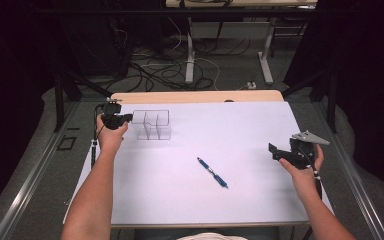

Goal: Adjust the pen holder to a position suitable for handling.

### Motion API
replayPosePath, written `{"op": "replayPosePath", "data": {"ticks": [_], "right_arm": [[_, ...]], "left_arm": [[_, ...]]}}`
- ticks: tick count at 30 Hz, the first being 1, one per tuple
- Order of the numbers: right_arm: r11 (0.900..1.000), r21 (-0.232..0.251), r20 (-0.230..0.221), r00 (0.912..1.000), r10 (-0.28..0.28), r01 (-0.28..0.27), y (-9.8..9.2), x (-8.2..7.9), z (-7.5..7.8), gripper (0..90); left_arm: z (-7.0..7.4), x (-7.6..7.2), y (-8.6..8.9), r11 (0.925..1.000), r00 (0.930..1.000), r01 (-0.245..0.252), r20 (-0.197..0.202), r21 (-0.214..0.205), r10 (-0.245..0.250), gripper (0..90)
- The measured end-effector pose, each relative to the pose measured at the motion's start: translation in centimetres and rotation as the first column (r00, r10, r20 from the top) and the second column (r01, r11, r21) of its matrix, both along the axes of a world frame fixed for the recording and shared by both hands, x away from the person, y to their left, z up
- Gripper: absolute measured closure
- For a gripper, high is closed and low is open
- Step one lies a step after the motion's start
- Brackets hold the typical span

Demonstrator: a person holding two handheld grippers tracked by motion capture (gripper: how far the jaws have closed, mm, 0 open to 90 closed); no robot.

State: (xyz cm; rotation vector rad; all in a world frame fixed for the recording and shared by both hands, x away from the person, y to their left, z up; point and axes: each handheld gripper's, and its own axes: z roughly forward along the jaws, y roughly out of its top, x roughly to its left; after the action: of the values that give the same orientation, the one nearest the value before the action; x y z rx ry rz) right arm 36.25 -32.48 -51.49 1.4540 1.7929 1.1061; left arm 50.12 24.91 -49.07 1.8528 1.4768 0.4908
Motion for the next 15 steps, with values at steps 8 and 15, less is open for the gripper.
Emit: {"op": "replayPosePath", "data": {"ticks": [8, 15], "right_arm": [[1.0000, 0.009, -0.008, 1.0000, -0.002, 0.002, 0.12, 0.09, -0.14, 15.1], [1.0000, 0.009, -0.009, 1.0000, 0.003, -0.003, 0.27, 0.14, -0.17, 15.2]], "left_arm": [[-0.08, 0.10, 0.05, 0.9998, 0.9998, 0.019, 0.007, -0.010, -0.019, 89.9], [-0.13, 0.08, -0.61, 0.9991, 0.9991, 0.041, 0.011, -0.014, -0.041, 89.9]]}}
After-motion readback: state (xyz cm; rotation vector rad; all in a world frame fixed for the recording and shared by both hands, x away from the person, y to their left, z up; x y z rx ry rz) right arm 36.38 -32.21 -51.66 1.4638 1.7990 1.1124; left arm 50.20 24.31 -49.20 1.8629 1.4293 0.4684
